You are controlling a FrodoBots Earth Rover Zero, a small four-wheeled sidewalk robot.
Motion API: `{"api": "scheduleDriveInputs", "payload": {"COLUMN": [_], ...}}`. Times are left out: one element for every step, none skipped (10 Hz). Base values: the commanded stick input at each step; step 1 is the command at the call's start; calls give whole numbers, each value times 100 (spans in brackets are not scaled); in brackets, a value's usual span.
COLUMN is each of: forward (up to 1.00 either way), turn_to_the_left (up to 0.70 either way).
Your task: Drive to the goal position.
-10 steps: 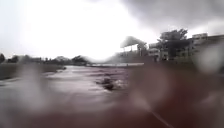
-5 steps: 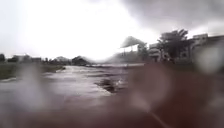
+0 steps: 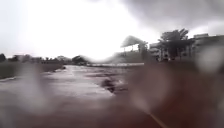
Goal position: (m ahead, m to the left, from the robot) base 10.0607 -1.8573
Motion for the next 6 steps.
{"api": "scheduleDriveInputs", "payload": {"forward": [45,45,45,45,45,45], "turn_to_the_left": [0,0,0,0,0,0]}}
